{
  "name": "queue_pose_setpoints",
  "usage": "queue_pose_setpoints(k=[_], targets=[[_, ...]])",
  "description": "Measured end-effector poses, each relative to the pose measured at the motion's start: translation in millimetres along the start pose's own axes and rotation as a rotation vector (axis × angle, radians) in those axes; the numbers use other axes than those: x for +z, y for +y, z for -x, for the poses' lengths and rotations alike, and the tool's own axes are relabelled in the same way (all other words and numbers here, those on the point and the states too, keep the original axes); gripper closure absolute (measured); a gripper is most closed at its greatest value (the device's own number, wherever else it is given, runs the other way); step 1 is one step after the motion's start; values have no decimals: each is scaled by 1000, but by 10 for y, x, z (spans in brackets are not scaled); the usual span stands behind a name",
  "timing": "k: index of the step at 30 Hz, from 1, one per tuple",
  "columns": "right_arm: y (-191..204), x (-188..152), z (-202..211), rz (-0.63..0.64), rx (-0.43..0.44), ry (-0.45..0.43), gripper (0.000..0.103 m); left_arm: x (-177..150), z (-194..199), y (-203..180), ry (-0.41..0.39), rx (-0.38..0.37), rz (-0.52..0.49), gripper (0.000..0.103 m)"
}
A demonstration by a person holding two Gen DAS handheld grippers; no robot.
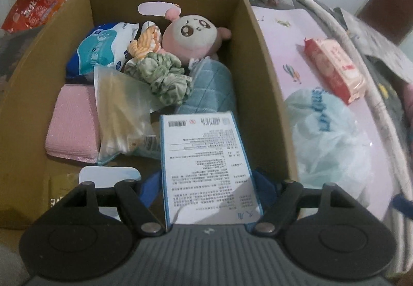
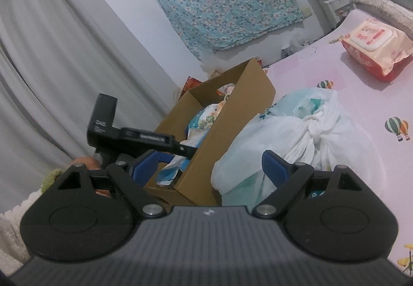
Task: Organize soft objects
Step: 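Lower the medicine box into the box and open the left tool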
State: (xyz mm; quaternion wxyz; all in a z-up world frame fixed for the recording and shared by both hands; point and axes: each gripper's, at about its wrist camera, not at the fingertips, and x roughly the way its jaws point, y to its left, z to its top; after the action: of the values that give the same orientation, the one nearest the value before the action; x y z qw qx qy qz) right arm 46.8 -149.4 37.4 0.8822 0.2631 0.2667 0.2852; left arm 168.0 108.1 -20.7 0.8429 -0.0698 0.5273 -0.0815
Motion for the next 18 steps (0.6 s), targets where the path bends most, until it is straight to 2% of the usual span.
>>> queue_pose_setpoints(k=[5, 12, 18], targets=[[37, -35, 1, -1, -5, 10, 15, -82, -46, -11, -36, 16, -38, 26], [89, -47, -19, 11, -7, 22, 15, -130, -18, 18, 2, -5, -32, 25], [125, -64, -52, 17, -7, 33, 15, -182, 257, 76, -78, -40, 3, 24]])
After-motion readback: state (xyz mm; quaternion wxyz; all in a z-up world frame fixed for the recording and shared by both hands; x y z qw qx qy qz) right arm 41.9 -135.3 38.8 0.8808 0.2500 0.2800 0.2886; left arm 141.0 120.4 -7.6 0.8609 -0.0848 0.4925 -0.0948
